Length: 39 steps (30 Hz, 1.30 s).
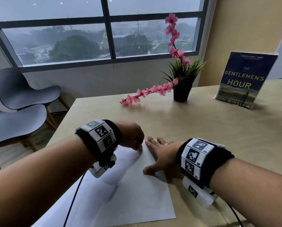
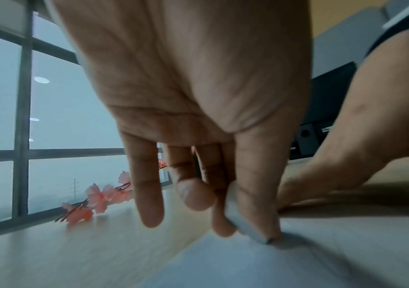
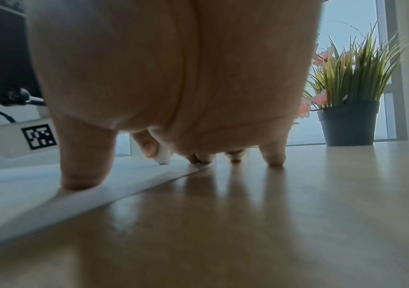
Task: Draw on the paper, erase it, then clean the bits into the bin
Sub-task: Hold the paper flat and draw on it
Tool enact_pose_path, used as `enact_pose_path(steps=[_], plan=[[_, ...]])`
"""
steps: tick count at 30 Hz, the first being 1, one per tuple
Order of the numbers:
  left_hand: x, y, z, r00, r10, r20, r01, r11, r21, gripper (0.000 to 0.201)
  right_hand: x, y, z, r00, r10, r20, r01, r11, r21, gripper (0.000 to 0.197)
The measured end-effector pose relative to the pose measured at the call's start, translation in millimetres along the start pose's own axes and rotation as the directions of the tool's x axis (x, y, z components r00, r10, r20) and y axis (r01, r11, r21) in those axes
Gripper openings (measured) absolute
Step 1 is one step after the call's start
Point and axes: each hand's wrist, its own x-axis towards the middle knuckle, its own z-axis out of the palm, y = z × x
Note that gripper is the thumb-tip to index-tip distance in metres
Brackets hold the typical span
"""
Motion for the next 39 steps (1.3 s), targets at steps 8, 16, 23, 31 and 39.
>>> enact_pose_path(steps=[8, 16, 23, 31, 39], plan=[[-4, -6, 5, 0.999, -0.050, -0.018, 0.050, 0.999, -0.015, 0.027, 1, -1, 2, 1.000, 0.011, -0.012, -0.011, 1.000, 0.004, 0.107], [-10, -17, 6, 0.993, -0.116, -0.029, 0.116, 0.993, -0.033, 0.028, 1, -3, 1, 0.999, 0.020, -0.029, -0.020, 1.000, -0.005, 0.108], [-12, -10, 9, 0.994, -0.104, -0.031, 0.101, 0.991, -0.089, 0.033, 6, 1, 4, 0.998, 0.051, -0.040, -0.051, 0.999, 0.013, 0.112], [-9, 1, 12, 0.996, -0.063, -0.065, 0.057, 0.994, -0.091, 0.033, 7, 3, 5, 0.997, 0.051, -0.049, -0.050, 0.999, 0.017, 0.113], [-5, 10, 9, 0.998, -0.048, -0.040, 0.045, 0.997, -0.063, 0.031, 5, 2, 4, 0.997, 0.055, -0.050, -0.054, 0.998, 0.016, 0.114]])
